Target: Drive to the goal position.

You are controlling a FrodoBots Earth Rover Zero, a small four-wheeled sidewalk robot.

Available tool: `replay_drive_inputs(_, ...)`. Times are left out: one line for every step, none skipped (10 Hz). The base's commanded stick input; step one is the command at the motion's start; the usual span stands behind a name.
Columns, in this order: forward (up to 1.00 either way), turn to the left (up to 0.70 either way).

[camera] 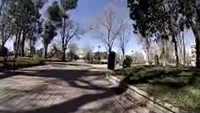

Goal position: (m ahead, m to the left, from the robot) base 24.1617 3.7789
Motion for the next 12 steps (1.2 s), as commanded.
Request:
replay_drive_inputs(0.7,0.35)
replay_drive_inputs(0.7,0.35)
replay_drive_inputs(0.7,0.35)
replay_drive_inputs(0.7,0.35)
replay_drive_inputs(0.7,0.35)
replay_drive_inputs(0.7,0.35)
replay_drive_inputs(0.7,0.35)
replay_drive_inputs(0.7,0.35)
replay_drive_inputs(0.7,0.06)
replay_drive_inputs(0.7,0.0)
replay_drive_inputs(0.7,0.0)
replay_drive_inputs(0.7,0.0)
